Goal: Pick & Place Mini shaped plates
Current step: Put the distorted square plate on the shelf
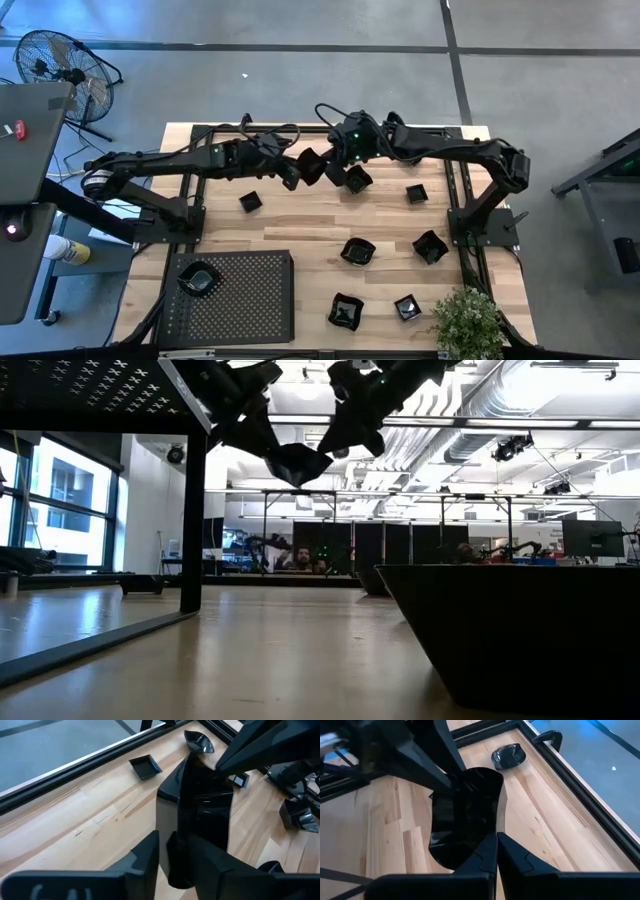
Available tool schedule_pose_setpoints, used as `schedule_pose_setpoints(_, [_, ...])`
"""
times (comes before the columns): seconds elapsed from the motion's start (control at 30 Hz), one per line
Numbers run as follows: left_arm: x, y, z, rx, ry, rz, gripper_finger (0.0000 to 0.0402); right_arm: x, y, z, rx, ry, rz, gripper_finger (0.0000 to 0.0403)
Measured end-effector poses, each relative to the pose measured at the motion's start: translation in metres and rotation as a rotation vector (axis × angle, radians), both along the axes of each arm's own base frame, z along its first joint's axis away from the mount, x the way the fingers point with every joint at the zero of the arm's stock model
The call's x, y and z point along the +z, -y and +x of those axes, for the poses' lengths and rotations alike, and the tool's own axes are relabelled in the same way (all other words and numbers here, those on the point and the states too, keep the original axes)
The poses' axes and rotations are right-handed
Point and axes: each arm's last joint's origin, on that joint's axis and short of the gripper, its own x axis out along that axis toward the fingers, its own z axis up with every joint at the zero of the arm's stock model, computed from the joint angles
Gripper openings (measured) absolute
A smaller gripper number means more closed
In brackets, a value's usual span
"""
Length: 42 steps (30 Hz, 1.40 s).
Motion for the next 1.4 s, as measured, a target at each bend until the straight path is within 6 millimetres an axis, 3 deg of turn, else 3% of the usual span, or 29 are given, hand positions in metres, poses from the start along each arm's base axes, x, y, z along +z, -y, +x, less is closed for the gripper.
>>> schedule_pose_setpoints(0.2, [0.0,0.0,0.0,-0.002,-0.008,0.002,0.0008,0.006,-0.003,-0.002,0.009,0.022,-0.009,0.0])
schedule_pose_setpoints(0.37, [0.004,0.0,-0.002,0.001,-0.008,0.006,0.0004,0.01,-0.003,-0.004,0.002,0.038,-0.013,0.0006])
schedule_pose_setpoints(0.53, [0.019,-0.007,-0.007,0.025,-0.051,0.018,0.0002,0.024,-0.005,-0.013,-0.017,0.068,-0.034,0.005])
schedule_pose_setpoints(0.7, [0.041,-0.016,-0.015,-0.028,-0.02,-0.053,0.0001,0.048,-0.003,-0.037,-0.036,0.105,-0.081,0.0098])
schedule_pose_setpoints(0.8, [0.06,-0.011,-0.023,-0.099,0.011,-0.103,0.0001,0.061,0.001,-0.06,-0.048,0.098,-0.08,0.01])
schedule_pose_setpoints(0.93, [0.088,0.012,-0.032,-0.195,0.041,-0.193,0.0001,0.061,0.009,-0.085,-0.067,0.07,-0.068,0.0059])
schedule_pose_setpoints(1.03, [0.101,0.039,-0.039,-0.258,-0.001,-0.262,0.0001,0.049,0.013,-0.098,-0.06,0.081,-0.05,0.0014])
schedule_pose_setpoints(1.1, [0.105,0.058,-0.041,-0.288,-0.004,-0.304,0.0001,0.036,0.016,-0.105,-0.057,0.091,-0.028,0.0007])
schedule_pose_setpoints(1.23, [0.101,0.099,-0.046,-0.282,-0.053,-0.38,0.0,0.013,0.02,-0.113,-0.07,0.115,0.042,0.0018])
schedule_pose_setpoints(1.4, [0.084,0.154,-0.055,-0.284,-0.184,-0.412,0.0,-0.005,0.022,-0.115,-0.046,0.11,0.078,0.0003])
